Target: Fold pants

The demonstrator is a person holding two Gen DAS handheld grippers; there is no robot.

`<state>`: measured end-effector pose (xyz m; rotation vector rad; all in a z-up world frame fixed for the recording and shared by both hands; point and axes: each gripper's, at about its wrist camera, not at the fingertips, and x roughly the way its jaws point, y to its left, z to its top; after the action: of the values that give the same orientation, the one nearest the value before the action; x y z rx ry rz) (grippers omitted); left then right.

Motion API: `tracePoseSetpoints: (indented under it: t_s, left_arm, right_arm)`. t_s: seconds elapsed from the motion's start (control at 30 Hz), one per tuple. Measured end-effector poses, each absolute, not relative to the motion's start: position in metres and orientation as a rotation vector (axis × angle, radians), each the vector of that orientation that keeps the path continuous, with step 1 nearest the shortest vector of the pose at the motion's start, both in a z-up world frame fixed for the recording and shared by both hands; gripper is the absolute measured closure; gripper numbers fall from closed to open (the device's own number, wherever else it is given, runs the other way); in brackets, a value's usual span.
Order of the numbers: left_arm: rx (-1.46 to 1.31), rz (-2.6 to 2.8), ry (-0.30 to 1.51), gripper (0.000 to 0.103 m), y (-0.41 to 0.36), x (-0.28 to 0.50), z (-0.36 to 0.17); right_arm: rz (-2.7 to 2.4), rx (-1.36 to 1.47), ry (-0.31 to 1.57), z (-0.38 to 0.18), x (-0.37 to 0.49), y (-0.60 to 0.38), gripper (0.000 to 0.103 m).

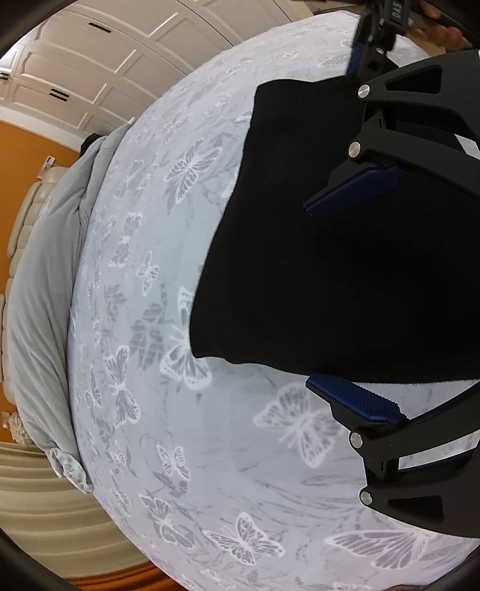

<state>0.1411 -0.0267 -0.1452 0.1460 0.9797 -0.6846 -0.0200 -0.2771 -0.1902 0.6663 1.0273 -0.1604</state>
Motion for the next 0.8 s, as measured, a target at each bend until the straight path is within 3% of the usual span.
tracePoseSetpoints:
  t_s: [0.07, 0.1, 0.13, 0.17, 0.33, 0.47, 0.57, 0.67, 0.8]
  left_arm:
    - [0.157, -0.685, 0.972, 0.019, -0.028, 0.139, -0.145]
    - [0.164, -0.684, 0.968, 0.019, -0.028, 0.138, -0.145]
    - [0.174, -0.681, 0.963, 0.019, -0.029, 0.137, -0.146]
    - [0.185, -0.679, 0.957, 0.019, -0.030, 0.135, -0.146]
    - [0.203, -0.688, 0.937, 0.019, -0.031, 0.130, -0.145]
    - [0.235, -0.684, 0.941, 0.018, -0.032, 0.129, -0.151]
    - [0.230, -0.673, 0.990, 0.018, -0.035, 0.134, -0.158]
    - [0.217, -0.667, 0.990, 0.018, -0.037, 0.133, -0.157]
    - [0.249, -0.654, 0.960, 0.018, -0.040, 0.130, -0.158]
  right_arm:
    - [-0.187, 0.610, 1.028, -0.192, -0.014, -0.266, 0.043]
    - [-0.198, 0.581, 1.021, -0.192, -0.012, -0.261, 0.055]
    - [-0.200, 0.570, 0.998, -0.189, -0.012, -0.259, 0.081]
    - [-0.186, 0.571, 0.952, -0.179, -0.012, -0.256, 0.087]
    - [-0.208, 0.434, 0.826, -0.128, -0.027, -0.244, 0.088]
    - [-0.342, 0.334, 1.055, -0.184, -0.016, -0.258, 0.080]
    - [-0.340, 0.428, 0.984, -0.168, -0.026, -0.273, 0.074]
    - [-0.398, 0.401, 0.795, -0.126, -0.044, -0.278, 0.070]
    - [-0.289, 0.462, 0.695, -0.105, -0.029, -0.278, 0.071]
